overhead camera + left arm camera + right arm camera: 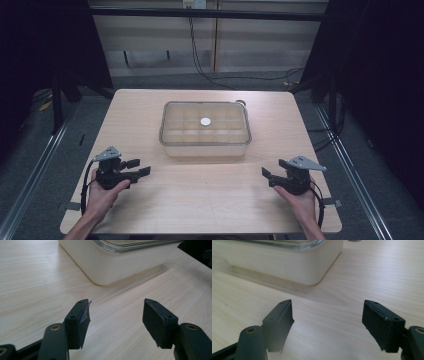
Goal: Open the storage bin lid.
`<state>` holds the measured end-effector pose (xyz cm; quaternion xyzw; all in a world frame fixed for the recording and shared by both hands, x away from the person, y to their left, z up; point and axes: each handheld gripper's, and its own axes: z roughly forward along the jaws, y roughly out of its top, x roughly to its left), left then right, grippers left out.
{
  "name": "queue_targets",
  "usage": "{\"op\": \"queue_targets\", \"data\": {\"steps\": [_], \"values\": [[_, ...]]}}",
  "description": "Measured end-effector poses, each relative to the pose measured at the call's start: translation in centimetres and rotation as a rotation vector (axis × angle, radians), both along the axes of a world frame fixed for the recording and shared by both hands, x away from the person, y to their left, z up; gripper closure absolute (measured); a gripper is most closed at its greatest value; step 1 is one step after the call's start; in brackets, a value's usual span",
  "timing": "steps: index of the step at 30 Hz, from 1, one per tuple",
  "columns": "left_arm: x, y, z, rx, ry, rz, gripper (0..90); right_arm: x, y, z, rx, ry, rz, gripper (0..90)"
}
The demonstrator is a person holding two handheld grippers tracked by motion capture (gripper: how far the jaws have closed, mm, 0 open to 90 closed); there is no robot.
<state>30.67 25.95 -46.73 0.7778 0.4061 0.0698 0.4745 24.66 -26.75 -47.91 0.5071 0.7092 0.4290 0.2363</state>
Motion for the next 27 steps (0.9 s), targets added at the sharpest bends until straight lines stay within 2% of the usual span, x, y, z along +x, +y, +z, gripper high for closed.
{"op": "queue_targets", "data": {"steps": [1,3,6,8,15,16,20,23,24,25,27], "values": [[0.0,0.0,0.0,0.0,0.0,0.0,38.0,0.0,0.0,0.0,0.0,0.0,0.0,24.2],[0.1,-0.1,-0.1,0.003,0.001,0.004,35.9,0.2,0.2,-0.4,-0.006,0.036,0.023,22.2],[0.3,-0.2,-0.2,0.016,-0.001,0.003,35.4,0.2,0.3,-0.4,-0.009,0.03,0.026,22.5],[0.4,-0.3,-0.3,0.025,0.006,0.008,33.7,0.2,0.1,-0.4,0.02,0.033,0.038,26.8],[0.4,-0.2,-0.4,0.012,0.017,-0.001,32.9,0.0,0.1,0.3,0.083,0.039,0.066,27.8],[0.3,-0.2,-0.4,-0.004,0.019,-0.003,31.9,0.1,0.2,0.6,0.099,0.045,0.082,28.0],[0.3,-0.3,-0.4,-0.015,0.026,-0.009,32.1,0.7,0.4,1.3,0.116,0.044,0.076,27.9],[0.7,-0.3,-0.4,-0.004,0.028,0.001,32.6,1.0,0.5,1.5,0.105,0.045,0.081,27.7],[0.8,-0.3,-0.4,-0.013,0.033,0.007,32.7,1.1,0.6,1.6,0.111,0.048,0.08,27.7],[0.9,-0.3,-0.3,-0.009,0.028,0.011,32.6,1.2,0.6,1.6,0.122,0.053,0.085,27.7],[1.0,-0.5,-0.1,-0.007,0.018,0.017,32.5,1.5,0.8,1.9,0.114,0.059,0.094,28.4]]}}
